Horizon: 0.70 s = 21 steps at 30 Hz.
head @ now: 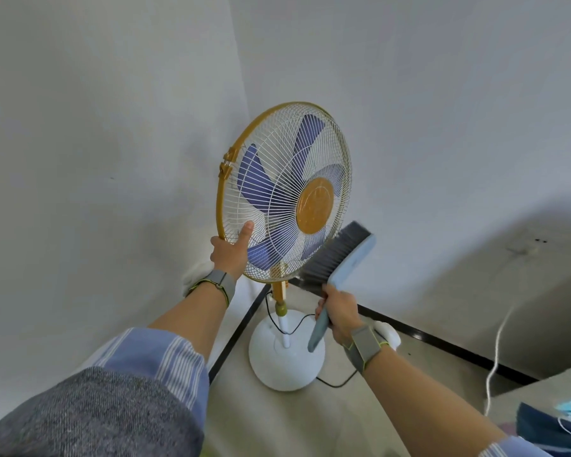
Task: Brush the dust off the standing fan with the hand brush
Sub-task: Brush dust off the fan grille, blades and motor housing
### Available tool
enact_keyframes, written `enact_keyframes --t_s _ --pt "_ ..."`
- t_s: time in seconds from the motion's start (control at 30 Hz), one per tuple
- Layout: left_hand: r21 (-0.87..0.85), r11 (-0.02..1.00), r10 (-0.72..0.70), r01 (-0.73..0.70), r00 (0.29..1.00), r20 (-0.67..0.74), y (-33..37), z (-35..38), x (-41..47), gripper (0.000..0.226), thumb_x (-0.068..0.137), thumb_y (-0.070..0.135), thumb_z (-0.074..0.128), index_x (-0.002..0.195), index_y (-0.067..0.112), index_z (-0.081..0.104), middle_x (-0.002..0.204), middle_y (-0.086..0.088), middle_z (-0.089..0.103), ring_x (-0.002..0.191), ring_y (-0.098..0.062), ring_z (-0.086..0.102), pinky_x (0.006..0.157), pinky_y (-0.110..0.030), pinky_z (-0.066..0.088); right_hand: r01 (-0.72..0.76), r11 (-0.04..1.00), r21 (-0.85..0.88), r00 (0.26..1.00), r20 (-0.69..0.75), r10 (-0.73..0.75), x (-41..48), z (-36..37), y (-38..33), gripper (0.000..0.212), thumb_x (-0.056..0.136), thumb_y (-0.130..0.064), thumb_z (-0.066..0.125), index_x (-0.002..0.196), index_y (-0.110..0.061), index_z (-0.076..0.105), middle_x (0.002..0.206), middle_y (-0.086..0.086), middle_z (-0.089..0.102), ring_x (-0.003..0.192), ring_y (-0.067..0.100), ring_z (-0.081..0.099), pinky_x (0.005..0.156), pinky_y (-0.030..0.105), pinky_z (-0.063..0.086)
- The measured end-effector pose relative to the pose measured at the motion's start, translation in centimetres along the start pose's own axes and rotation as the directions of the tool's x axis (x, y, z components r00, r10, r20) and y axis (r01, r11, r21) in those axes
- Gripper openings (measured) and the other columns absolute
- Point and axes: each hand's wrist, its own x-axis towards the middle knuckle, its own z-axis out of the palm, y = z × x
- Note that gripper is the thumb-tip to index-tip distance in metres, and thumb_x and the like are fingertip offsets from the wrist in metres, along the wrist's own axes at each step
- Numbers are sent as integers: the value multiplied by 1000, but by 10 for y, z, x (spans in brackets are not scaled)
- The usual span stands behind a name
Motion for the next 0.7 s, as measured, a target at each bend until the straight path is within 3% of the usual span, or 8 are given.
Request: enact_keyframes --t_s 0.1,0.17,0.27,0.4,0.5,0.6,0.7 --pt "-20 1000 -6 6 1000 -16 3 6 -2 91 82 71 52 144 10 26 147 -17 41 125 -39 48 100 -53 48 115 993 22 993 33 -116 4 2 -24 27 101 -29 50 86 -7 48 62 9 48 52 24 50 57 36 50" --pt "-37 999 -19 18 999 -31 6 8 -2 94 80 72 53 145 10 25 147 -18 41 126 -40 47 100 -53 48 114 994 -4 987 114 -112 10 -2 -35 27 103 -32 46 91 -8 47 65 10 49 56 25 52 64 40 52" --pt "-89 995 -42 36 997 -64 8 12 -5 95 80 70 56 146 9 26 147 -18 42 127 -40 47 101 -54 47 -45 989 -139 974 213 74 22 -15 -31 25 103 -28 45 88 -7 46 66 10 46 57 25 49 60 38 50" --pt "-120 991 -71 55 989 -133 10 13 -6 104 76 76 55 147 7 25 146 -19 44 128 -40 47 105 -51 42 -222 939 -261 951 154 267 32 -39 -17 27 102 -20 46 79 -7 44 59 10 43 51 22 44 50 30 45" --pt "-109 990 -105 88 981 -163 8 16 -6 118 66 89 48 148 8 22 144 -19 46 123 -41 50 99 -54 47 -295 942 -158 936 151 318 35 -46 -24 26 102 -14 45 77 -7 46 55 8 42 50 18 40 50 28 38" --pt "-127 984 -144 122 973 -180 7 21 -9 133 50 99 40 148 11 22 142 -17 48 118 -41 53 96 -55 49 -294 953 -67 937 175 302 34 -39 -31 29 102 -20 47 76 -8 47 55 6 45 51 19 43 52 31 40" --pt "-136 982 -161 134 964 -213 8 27 -14 118 64 92 44 148 10 26 142 -16 49 119 -39 53 97 -54 49 -247 969 -12 944 223 244 30 -21 -49 33 100 -24 51 71 -10 46 54 5 43 49 18 41 52 29 38"
